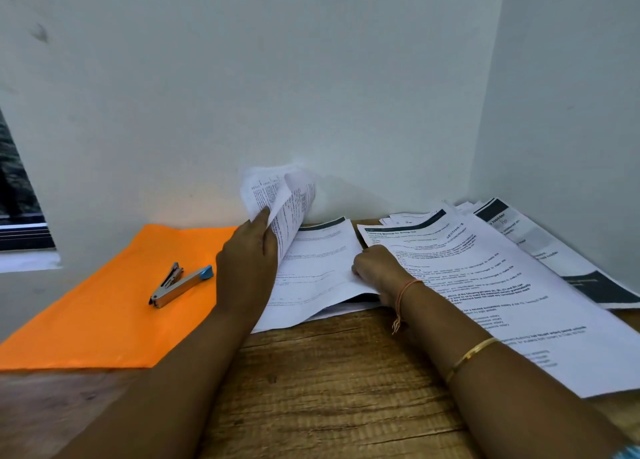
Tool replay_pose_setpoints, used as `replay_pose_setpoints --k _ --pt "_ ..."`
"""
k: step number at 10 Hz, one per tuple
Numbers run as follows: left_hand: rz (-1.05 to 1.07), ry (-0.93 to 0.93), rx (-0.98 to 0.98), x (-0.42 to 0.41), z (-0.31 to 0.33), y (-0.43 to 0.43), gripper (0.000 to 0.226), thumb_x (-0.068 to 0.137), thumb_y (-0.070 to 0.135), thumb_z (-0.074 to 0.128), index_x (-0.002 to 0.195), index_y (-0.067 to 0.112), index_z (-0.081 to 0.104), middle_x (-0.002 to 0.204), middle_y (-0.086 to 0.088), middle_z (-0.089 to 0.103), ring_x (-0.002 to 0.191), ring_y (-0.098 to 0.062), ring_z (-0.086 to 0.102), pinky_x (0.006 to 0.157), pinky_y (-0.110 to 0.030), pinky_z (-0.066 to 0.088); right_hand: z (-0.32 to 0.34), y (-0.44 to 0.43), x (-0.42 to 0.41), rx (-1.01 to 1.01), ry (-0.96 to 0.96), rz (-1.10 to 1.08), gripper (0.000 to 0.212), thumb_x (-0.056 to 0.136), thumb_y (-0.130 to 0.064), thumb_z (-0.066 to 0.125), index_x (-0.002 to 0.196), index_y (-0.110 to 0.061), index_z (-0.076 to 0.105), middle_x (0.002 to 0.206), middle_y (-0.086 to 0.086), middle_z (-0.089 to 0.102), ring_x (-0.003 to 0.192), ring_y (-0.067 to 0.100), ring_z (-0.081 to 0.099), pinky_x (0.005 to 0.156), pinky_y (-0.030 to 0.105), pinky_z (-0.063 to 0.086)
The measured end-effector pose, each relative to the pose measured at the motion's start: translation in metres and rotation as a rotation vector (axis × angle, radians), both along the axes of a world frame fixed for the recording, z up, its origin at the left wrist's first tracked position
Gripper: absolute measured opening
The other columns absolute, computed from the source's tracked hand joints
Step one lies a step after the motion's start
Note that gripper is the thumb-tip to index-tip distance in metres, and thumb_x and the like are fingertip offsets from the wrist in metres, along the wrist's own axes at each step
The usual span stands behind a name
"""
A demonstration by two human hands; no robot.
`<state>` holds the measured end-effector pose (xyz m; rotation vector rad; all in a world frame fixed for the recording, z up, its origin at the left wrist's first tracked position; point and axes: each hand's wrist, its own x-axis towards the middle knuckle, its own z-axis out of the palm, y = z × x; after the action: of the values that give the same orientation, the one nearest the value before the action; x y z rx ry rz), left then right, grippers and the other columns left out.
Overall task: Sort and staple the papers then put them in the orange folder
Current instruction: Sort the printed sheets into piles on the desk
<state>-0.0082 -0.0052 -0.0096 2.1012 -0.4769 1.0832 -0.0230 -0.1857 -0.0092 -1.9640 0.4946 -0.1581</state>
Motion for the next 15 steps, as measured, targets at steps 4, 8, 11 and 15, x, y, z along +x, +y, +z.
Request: replay_pose_setpoints --k 4,8,11,15 --pt "-0.022 0.061 0.002 -0.010 0.002 -0.005 0.069 0.094 0.027 0.054 0.150 0.025 0.014 0.061 -0.004 0.058 0.050 -0.017 0.050 0.044 -0.019 0.030 0.001 0.003 -0.007 0.005 -0.102 0.054 0.058 0.089 0.000 0.039 0.144 -0.016 0.032 0.133 0.009 0.049 0.095 0.018 0.051 0.075 0.026 0.043" --pt "-0.120 0.366 0.172 -0.009 -0.002 -0.013 0.062 0.069 0.058 0.069 0.053 0.015 0.027 0.050 0.002 0.028 0.050 -0.010 0.028 0.048 -0.028 0.013 0.018 -0.002 -0.009 0.000 -0.412 -0.090 0.035 0.100 -0.035 0.038 0.087 -0.008 0.056 0.081 0.005 0.057 0.080 0.025 0.056 0.071 0.032 0.042" --pt "-0.275 0.324 0.203 -0.011 -0.002 -0.017 0.060 0.079 0.058 0.061 0.051 0.017 0.029 0.047 0.002 0.029 0.047 -0.010 0.030 0.049 -0.026 0.017 0.038 -0.012 -0.020 0.425 -0.084 0.151 0.018 0.090 -0.034 0.061 0.098 -0.018 0.060 0.082 0.007 0.058 0.069 0.021 0.057 0.064 0.031 0.048" --pt "-0.452 0.091 0.328 -0.018 -0.004 -0.022 0.045 0.074 0.055 0.060 0.051 0.031 0.030 0.049 0.008 0.038 0.059 -0.005 0.046 0.050 -0.016 0.025 0.052 -0.017 -0.017 -0.216 0.121 0.082 0.023 0.091 0.001 0.042 0.070 -0.008 0.044 0.069 0.011 0.052 0.056 0.020 0.053 0.042 0.024 0.049"
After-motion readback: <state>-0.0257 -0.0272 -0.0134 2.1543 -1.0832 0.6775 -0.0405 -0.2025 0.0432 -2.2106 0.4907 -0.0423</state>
